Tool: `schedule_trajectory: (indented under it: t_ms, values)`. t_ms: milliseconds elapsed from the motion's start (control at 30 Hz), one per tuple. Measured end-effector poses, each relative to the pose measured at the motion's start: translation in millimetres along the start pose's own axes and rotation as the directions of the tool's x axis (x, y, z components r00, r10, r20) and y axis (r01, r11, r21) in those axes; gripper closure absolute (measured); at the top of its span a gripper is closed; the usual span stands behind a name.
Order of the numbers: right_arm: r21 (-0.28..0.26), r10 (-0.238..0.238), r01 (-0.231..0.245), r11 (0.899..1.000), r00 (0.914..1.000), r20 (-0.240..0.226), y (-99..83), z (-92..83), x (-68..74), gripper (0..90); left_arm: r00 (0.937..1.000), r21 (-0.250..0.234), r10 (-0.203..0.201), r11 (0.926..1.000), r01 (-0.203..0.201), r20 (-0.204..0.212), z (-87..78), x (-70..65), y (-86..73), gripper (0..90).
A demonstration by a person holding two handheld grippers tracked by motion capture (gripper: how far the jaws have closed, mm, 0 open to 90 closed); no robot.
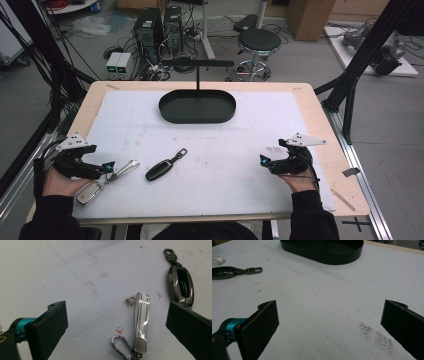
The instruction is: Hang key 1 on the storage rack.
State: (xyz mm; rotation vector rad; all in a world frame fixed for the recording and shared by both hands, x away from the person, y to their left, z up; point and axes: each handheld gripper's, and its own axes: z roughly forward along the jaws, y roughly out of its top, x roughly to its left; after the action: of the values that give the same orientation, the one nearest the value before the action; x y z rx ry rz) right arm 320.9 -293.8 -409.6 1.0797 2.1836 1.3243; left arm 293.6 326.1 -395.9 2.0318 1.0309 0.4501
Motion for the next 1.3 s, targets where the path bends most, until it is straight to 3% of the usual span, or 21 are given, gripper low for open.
schedule_trajectory:
  t_ms: [567, 1300]
  values:
    - [0.001, -0.005, 0.005, 1.0, 0.9999, 0.013, -1.2, 0.4, 1.4, 0.7, 0.9996, 0.003, -0.016, 0.9999, 0.016, 0.024, 1.9, -1.6, 0.2, 4.5]
    - [0.015, -0.006, 0.006, 1.0, 1.0, -0.002, -3.0, 2.7, 1.9, 0.7, 0.9982, 0.045, 0.025, 0.9986, -0.027, 0.055, 12.9, -14.0, 9.5, 4.5]
